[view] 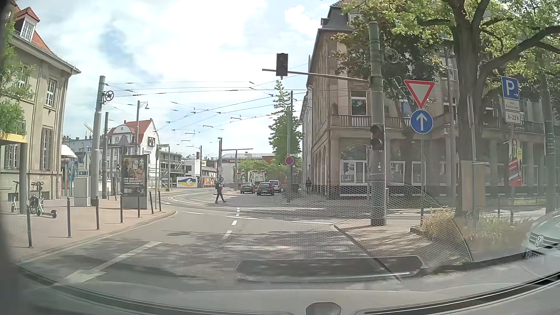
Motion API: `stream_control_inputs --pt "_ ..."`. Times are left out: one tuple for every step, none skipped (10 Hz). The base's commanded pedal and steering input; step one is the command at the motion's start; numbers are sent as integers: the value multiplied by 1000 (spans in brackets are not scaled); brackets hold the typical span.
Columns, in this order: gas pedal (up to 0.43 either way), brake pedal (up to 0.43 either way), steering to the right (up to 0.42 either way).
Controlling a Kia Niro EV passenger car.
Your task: Follow the waypoints while adhering to traffic rules and regulations
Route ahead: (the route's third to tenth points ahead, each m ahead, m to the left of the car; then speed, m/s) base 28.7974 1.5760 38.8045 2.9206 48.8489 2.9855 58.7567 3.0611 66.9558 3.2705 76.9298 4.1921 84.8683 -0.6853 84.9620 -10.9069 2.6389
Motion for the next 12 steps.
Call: stream_control_inputs --pt "79 37 55" --pt "79 37 36" --pt "67 30 15" --pt "67 30 -13" --pt "20 37 -33" --pt "0 30 -41" --pt "0 30 -47" --pt "0 30 -49" --pt "0 30 -56" --pt "0 37 -60" --pt "0 37 -60" --pt "0 43 -58"
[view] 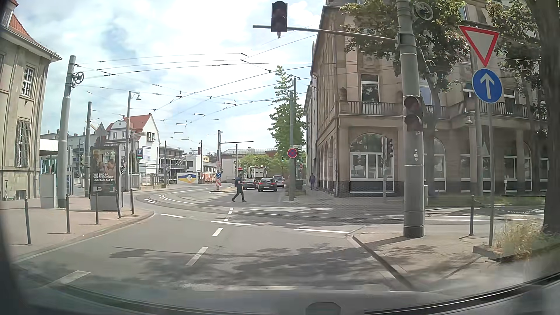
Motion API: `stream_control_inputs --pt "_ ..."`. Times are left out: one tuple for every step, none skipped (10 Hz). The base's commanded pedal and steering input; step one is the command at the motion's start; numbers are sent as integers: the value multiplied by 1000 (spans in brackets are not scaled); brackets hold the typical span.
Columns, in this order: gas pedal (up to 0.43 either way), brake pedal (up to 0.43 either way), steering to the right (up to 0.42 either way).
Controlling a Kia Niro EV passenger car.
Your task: Follow the waypoints while adhering to traffic rules and regulations
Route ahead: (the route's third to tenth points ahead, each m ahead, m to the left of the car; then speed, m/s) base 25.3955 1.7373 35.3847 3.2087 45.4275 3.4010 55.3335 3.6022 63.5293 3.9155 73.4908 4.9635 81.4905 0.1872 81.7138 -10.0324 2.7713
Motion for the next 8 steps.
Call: stream_control_inputs --pt "0 55 -52" --pt "0 61 -45" --pt "0 55 -36" --pt "0 55 -25" --pt "0 61 -19" --pt "0 67 -17" --pt "0 73 -17" --pt "0 79 -17"
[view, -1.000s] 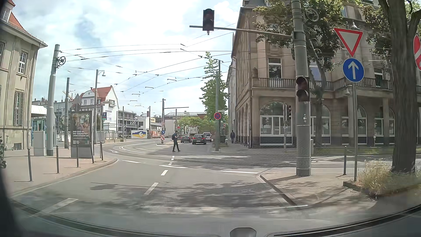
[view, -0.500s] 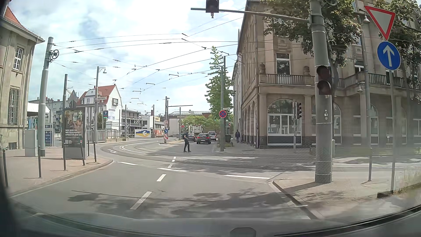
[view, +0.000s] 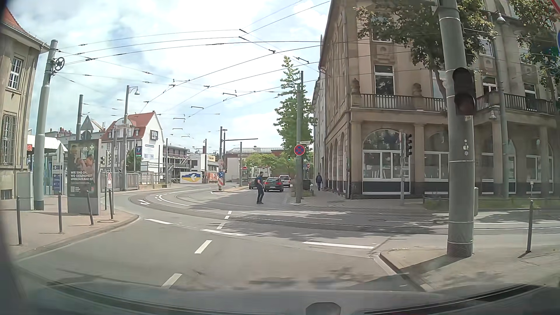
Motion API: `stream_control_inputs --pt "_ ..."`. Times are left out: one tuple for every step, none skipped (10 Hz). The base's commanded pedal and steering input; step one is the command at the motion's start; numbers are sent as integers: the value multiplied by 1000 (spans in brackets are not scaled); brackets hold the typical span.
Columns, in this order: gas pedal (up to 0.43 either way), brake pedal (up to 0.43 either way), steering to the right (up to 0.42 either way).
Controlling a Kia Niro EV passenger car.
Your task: Follow the waypoints while adhering to traffic rules and regulations
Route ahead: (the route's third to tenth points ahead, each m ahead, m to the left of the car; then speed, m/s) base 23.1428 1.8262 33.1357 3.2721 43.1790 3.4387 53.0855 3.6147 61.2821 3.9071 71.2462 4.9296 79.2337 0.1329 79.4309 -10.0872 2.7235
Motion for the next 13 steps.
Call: stream_control_inputs --pt "0 85 -17" --pt "0 98 -17" --pt "0 104 -18" --pt "0 128 -21" --pt "0 146 -25" --pt "0 165 -28" --pt "0 189 -28" --pt "0 207 -28" --pt "0 220 -28" --pt "0 220 -28" --pt "0 220 -28" --pt "0 226 -29" --pt "0 250 -29"
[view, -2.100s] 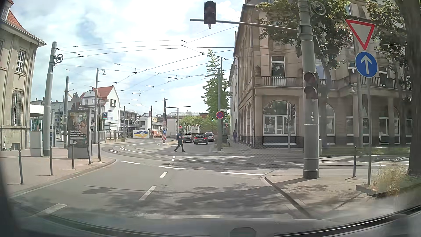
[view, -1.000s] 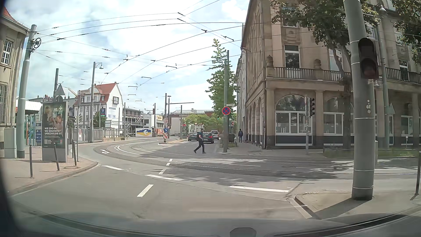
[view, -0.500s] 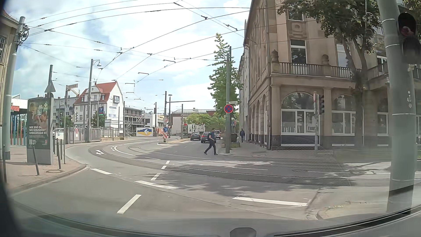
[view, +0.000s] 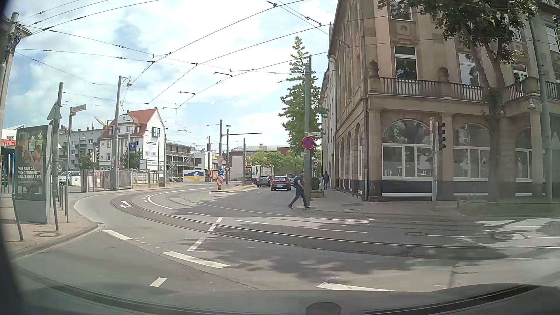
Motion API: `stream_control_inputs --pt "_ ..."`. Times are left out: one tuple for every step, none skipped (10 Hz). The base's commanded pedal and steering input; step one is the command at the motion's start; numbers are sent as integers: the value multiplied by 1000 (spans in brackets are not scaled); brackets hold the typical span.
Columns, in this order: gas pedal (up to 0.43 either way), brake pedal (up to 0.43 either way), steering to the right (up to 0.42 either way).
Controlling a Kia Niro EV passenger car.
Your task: Follow the waypoints while adhering to traffic rules and regulations
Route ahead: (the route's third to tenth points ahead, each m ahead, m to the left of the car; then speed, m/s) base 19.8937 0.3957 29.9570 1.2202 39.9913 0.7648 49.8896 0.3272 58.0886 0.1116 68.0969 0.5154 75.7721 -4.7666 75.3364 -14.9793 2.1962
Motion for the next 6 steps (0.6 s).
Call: stream_control_inputs --pt "0 262 -29" --pt "0 268 -30" --pt "0 268 -30" --pt "0 274 -31" --pt "0 274 -30" --pt "0 195 -31"
